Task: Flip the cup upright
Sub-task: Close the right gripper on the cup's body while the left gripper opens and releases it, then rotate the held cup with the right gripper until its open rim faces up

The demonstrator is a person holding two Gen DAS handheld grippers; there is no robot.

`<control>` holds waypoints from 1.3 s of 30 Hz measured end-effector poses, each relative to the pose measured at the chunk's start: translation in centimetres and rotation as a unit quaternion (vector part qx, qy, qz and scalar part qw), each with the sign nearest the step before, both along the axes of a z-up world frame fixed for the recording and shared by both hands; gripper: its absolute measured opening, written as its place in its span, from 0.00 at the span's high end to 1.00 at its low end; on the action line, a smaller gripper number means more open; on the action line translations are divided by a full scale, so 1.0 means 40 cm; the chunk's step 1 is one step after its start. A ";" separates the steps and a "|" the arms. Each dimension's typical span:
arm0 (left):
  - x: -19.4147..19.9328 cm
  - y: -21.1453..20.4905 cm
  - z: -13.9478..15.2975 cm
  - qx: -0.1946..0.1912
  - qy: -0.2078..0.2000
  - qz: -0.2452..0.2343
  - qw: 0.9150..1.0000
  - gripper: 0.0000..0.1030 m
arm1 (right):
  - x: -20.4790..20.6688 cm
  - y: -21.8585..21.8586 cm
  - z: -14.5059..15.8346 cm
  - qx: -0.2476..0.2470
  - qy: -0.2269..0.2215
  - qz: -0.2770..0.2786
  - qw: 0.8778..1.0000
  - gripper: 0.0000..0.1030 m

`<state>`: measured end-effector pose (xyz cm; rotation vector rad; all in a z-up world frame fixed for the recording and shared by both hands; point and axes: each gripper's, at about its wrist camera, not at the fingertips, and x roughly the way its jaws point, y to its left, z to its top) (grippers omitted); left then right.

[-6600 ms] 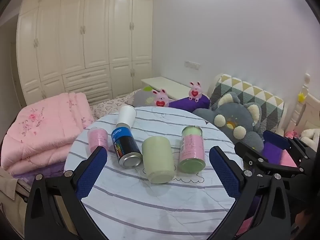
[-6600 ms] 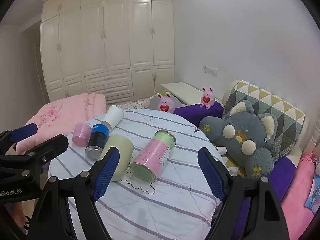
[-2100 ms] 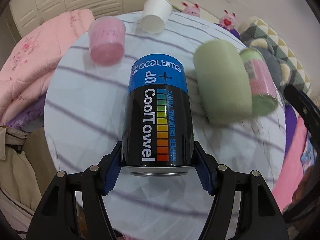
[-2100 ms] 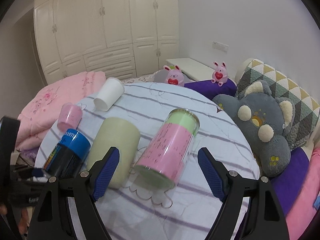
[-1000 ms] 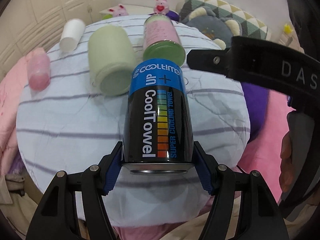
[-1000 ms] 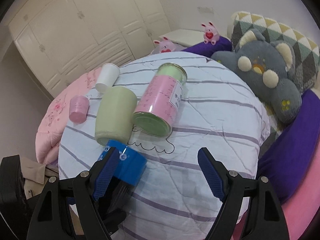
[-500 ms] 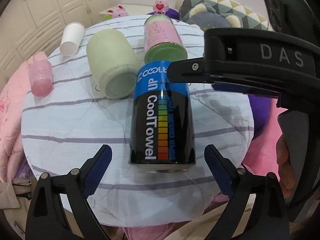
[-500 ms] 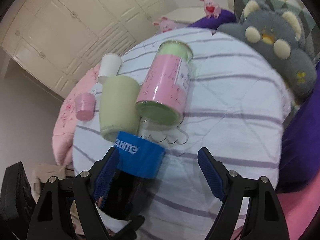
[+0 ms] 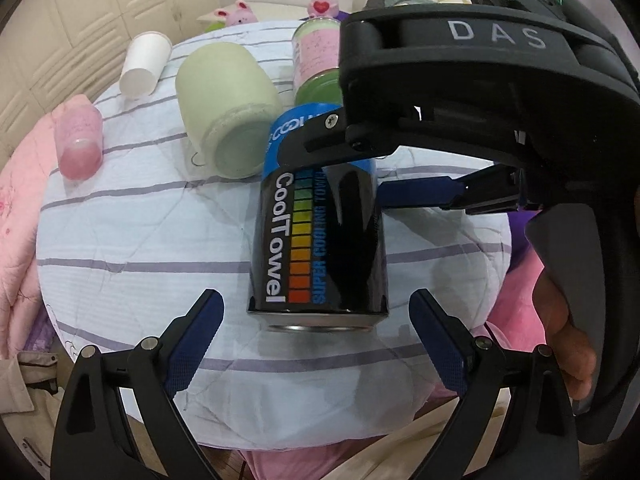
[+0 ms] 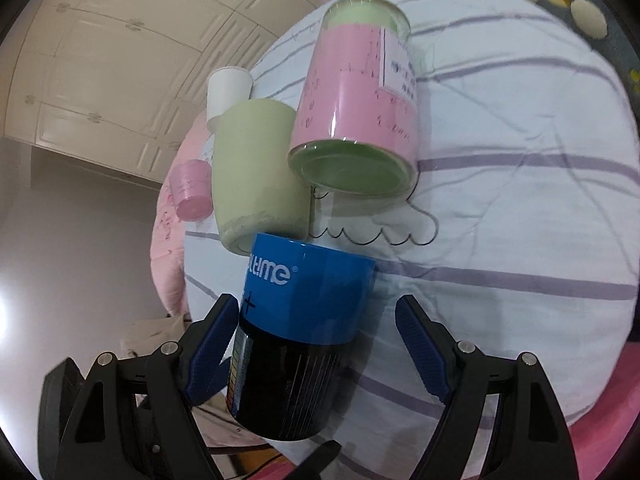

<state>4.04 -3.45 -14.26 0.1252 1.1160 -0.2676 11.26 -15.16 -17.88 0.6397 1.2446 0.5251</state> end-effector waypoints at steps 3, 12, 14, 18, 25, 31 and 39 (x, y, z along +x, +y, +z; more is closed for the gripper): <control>0.002 0.011 -0.001 -0.002 0.001 0.004 1.000 0.07 | 0.010 0.009 -0.003 0.005 0.002 0.007 1.000 0.20; -0.001 0.035 -0.003 -0.006 0.005 0.005 1.000 0.07 | 0.024 0.029 -0.017 0.034 -0.007 0.028 0.999 0.32; -0.003 0.033 -0.004 -0.003 0.005 0.003 1.000 0.07 | 0.020 0.032 -0.011 0.030 -0.017 0.033 0.999 0.32; -0.004 0.032 -0.002 -0.004 0.001 0.002 1.000 0.07 | 0.006 0.029 0.009 0.022 -0.037 0.038 0.998 0.32; -0.009 0.038 0.007 -0.009 -0.009 0.013 1.000 0.07 | -0.032 0.027 0.102 -0.040 -0.141 0.039 0.989 0.32; 0.000 0.061 0.015 -0.018 -0.016 0.037 0.999 0.07 | -0.048 0.051 0.171 -0.162 -0.264 0.039 0.950 0.32; 0.004 0.080 0.006 -0.020 -0.017 0.058 0.998 0.07 | -0.069 0.084 0.165 -0.235 -0.331 0.062 0.912 0.32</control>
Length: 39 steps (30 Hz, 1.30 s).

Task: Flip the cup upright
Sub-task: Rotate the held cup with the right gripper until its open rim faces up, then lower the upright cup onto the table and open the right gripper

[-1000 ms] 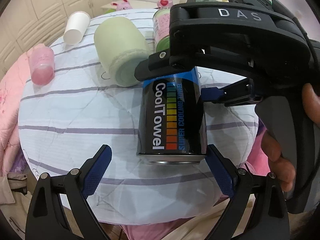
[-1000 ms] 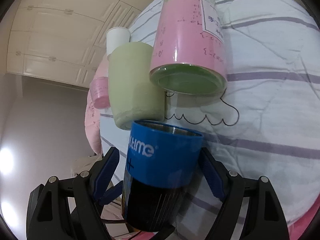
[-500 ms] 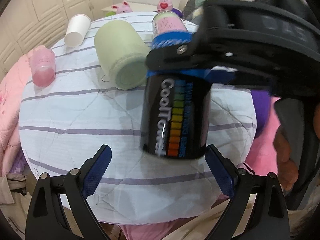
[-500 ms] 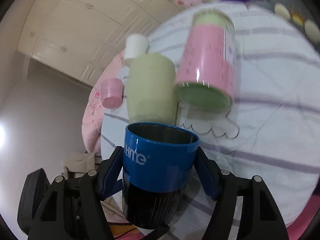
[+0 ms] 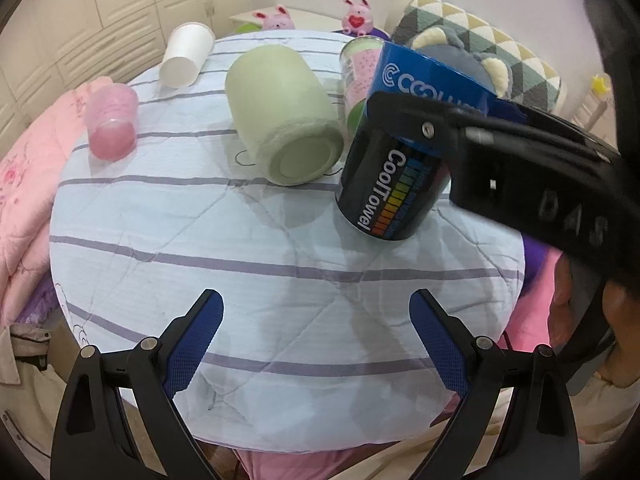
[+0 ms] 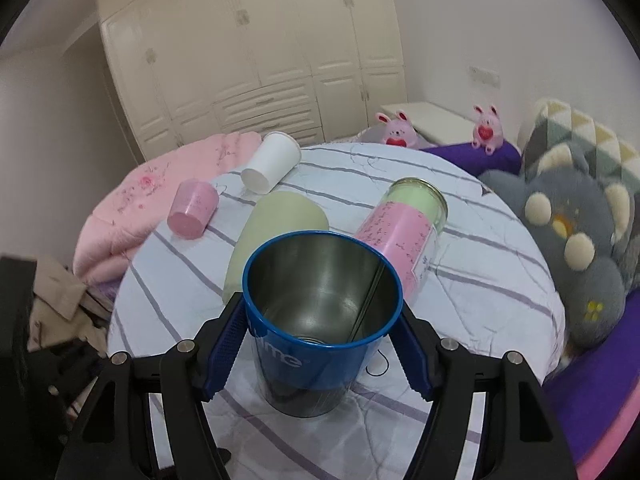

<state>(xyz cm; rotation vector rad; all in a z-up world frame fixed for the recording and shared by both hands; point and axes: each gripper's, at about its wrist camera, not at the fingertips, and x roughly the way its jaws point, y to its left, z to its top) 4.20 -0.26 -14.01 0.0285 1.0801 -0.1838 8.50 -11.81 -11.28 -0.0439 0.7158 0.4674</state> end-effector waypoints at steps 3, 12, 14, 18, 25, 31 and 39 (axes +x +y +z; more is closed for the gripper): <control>-0.010 -0.002 0.003 0.000 0.000 0.009 1.000 0.07 | -0.014 0.025 -0.003 -0.021 -0.014 0.006 1.000 0.32; 0.002 -0.011 0.015 -0.002 -0.010 0.012 1.000 0.07 | -0.031 0.027 0.011 -0.024 -0.017 0.003 1.000 0.22; 0.001 -0.015 0.017 -0.001 -0.011 0.011 1.000 0.07 | -0.032 0.023 0.016 -0.017 -0.016 0.003 1.000 0.22; -0.002 -0.024 0.019 0.004 -0.013 0.008 1.000 0.07 | -0.036 0.019 0.024 -0.017 -0.018 0.000 1.000 0.22; -0.010 -0.032 0.029 0.002 -0.021 0.007 1.000 0.07 | -0.052 -0.002 0.038 -0.011 -0.013 -0.008 1.000 0.22; -0.024 -0.045 0.052 0.006 -0.039 0.006 0.999 0.07 | -0.081 -0.031 0.068 0.006 -0.021 -0.003 1.000 0.21; -0.050 -0.067 0.099 0.005 -0.077 0.014 0.997 0.07 | -0.125 -0.096 0.119 0.023 -0.042 -0.019 0.999 0.21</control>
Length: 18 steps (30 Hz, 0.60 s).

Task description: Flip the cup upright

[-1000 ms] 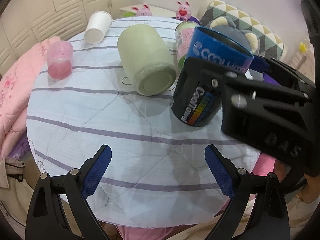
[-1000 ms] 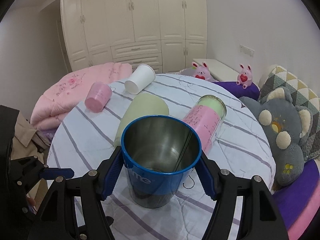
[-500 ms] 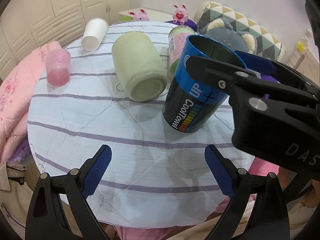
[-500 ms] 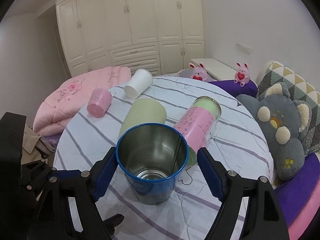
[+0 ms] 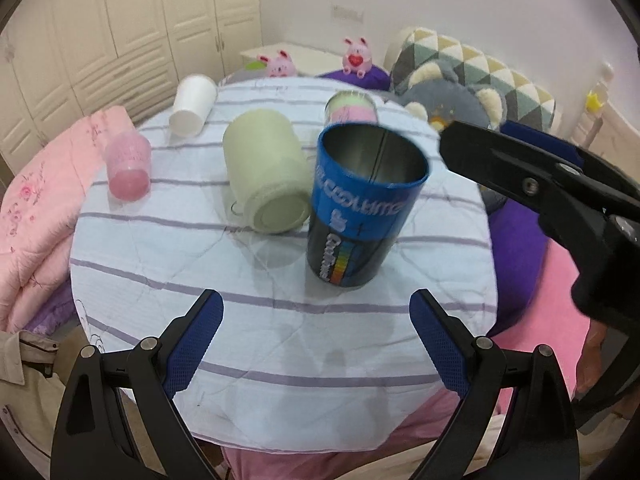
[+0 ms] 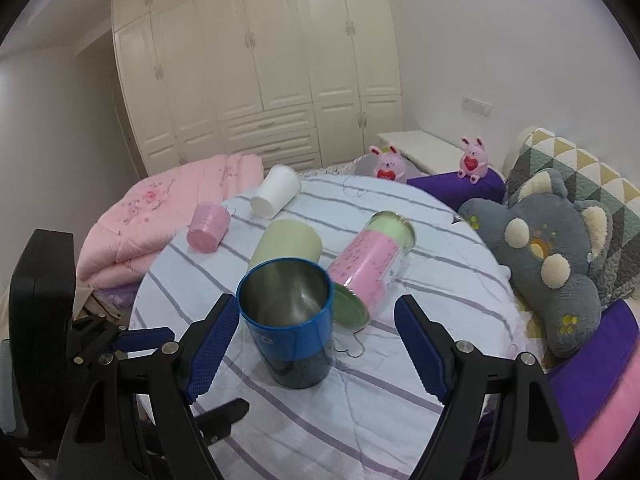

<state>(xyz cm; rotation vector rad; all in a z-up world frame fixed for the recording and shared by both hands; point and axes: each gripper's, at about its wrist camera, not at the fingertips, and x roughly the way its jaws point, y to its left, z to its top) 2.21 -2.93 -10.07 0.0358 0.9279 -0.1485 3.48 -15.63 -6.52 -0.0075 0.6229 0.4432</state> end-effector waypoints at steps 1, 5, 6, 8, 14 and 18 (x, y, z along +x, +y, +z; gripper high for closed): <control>-0.005 -0.003 0.008 0.001 -0.007 0.003 1.000 0.07 | -0.007 -0.008 0.007 0.002 -0.004 -0.004 1.000 0.21; -0.022 -0.018 0.035 -0.001 -0.030 0.009 1.000 0.07 | -0.029 -0.045 0.027 0.010 -0.014 -0.025 1.000 0.21; -0.027 -0.023 0.043 0.002 -0.038 0.013 0.999 0.07 | -0.033 -0.053 0.030 0.012 -0.015 -0.030 0.999 0.21; -0.037 -0.030 0.054 0.002 -0.051 0.014 0.999 0.06 | -0.040 -0.070 0.035 0.016 -0.014 -0.044 0.999 0.21; -0.068 -0.040 0.095 -0.003 -0.100 0.021 0.995 0.05 | -0.065 -0.110 0.052 0.018 -0.035 -0.080 0.996 0.21; -0.087 -0.032 0.120 -0.006 -0.131 0.035 0.991 0.05 | -0.089 -0.121 0.066 0.019 -0.061 -0.098 0.993 0.21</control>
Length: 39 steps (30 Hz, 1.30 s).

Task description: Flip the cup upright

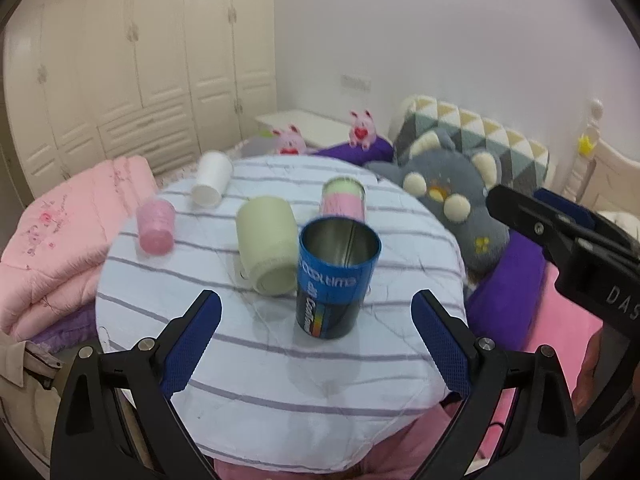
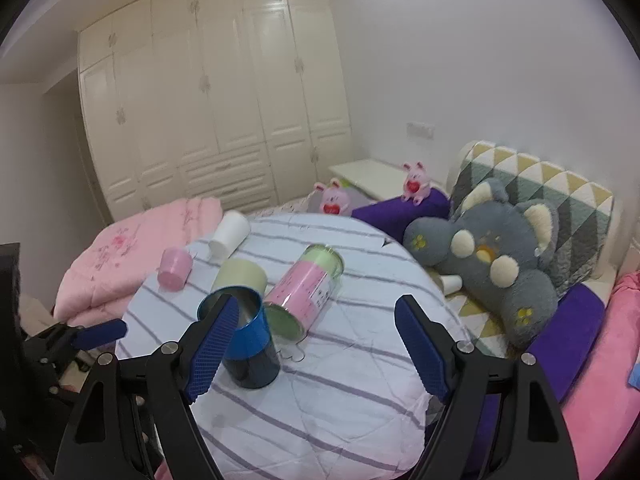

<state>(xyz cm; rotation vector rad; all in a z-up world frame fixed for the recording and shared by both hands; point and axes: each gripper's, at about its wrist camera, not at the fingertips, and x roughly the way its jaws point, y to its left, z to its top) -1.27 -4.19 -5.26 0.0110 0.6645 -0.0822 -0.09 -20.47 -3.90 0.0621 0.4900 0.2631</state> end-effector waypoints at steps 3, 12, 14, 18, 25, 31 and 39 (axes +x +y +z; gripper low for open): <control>-0.018 0.003 0.018 -0.007 -0.028 0.006 1.000 0.05 | -0.018 0.000 0.009 -0.009 -0.022 -0.011 1.000 0.21; -0.052 0.015 0.049 -0.022 -0.089 0.008 0.996 0.00 | -0.038 -0.001 0.014 -0.014 -0.044 -0.026 0.999 0.21; -0.049 0.018 0.048 -0.026 -0.089 0.009 0.996 0.00 | -0.041 0.000 0.013 -0.015 -0.045 -0.026 0.999 0.21; -0.049 0.019 0.047 -0.032 -0.090 0.007 0.995 0.00 | -0.042 0.005 0.011 -0.018 -0.044 -0.027 0.999 0.21; -0.067 0.018 0.055 -0.030 -0.102 0.007 0.994 0.00 | -0.050 0.016 0.010 -0.022 -0.044 -0.023 0.999 0.21; -0.068 0.022 0.056 -0.029 -0.104 0.011 0.994 0.00 | -0.051 0.030 0.009 -0.027 -0.044 -0.019 0.998 0.21; -0.069 0.026 0.059 -0.025 -0.107 0.016 0.994 0.00 | -0.048 0.037 0.008 -0.029 -0.041 -0.018 0.999 0.21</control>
